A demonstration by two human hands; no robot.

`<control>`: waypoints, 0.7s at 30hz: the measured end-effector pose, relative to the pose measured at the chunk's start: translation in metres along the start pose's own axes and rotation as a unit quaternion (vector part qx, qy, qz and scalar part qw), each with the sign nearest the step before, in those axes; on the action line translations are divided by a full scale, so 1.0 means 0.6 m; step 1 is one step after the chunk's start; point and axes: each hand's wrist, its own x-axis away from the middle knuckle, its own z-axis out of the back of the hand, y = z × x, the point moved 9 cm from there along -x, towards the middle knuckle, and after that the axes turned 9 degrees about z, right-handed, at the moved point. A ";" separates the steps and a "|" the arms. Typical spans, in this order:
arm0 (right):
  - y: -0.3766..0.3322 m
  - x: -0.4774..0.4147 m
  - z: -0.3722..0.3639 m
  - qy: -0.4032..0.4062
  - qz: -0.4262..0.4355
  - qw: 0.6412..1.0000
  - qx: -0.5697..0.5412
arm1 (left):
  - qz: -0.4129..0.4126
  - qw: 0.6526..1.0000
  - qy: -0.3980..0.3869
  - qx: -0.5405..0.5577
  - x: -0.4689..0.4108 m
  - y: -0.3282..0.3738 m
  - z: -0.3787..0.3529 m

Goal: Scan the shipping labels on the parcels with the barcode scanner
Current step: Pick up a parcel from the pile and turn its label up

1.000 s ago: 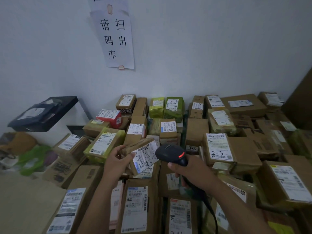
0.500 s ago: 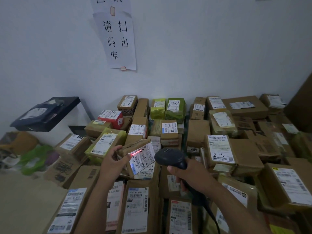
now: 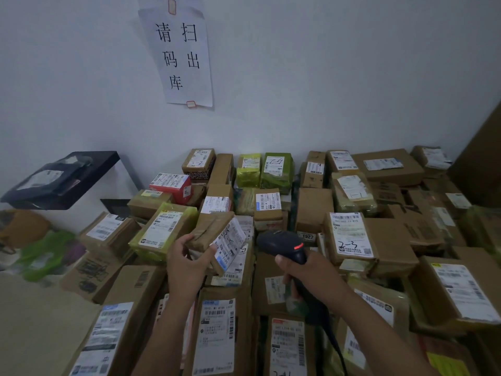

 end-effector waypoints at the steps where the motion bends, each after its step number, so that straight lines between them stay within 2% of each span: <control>1: 0.004 -0.002 0.006 0.015 -0.006 1.000 -0.008 | -0.003 1.000 0.010 -0.018 0.002 -0.003 -0.008; 5: 0.032 -0.004 0.026 0.083 -0.041 0.993 -0.074 | 0.004 0.998 0.020 -0.061 0.012 -0.024 -0.041; 8: 0.051 -0.004 0.036 0.114 -0.067 0.986 -0.106 | -0.027 0.992 0.006 -0.127 0.018 -0.030 -0.064; 12: 0.080 -0.006 0.057 0.170 -0.090 0.973 -0.125 | -0.120 0.958 0.038 -0.257 0.028 -0.003 -0.076; 15: 0.090 -0.006 0.073 0.206 -0.087 0.963 -0.149 | -0.237 0.934 0.059 -0.260 0.052 0.043 -0.091; 18: 0.099 -0.002 0.090 0.225 -0.095 0.956 -0.159 | -0.275 0.930 -0.001 -0.243 0.080 0.070 -0.150; 21: 0.108 0.005 0.101 0.221 -0.108 0.957 -0.155 | -0.230 0.923 -0.139 -0.276 0.095 0.045 -0.247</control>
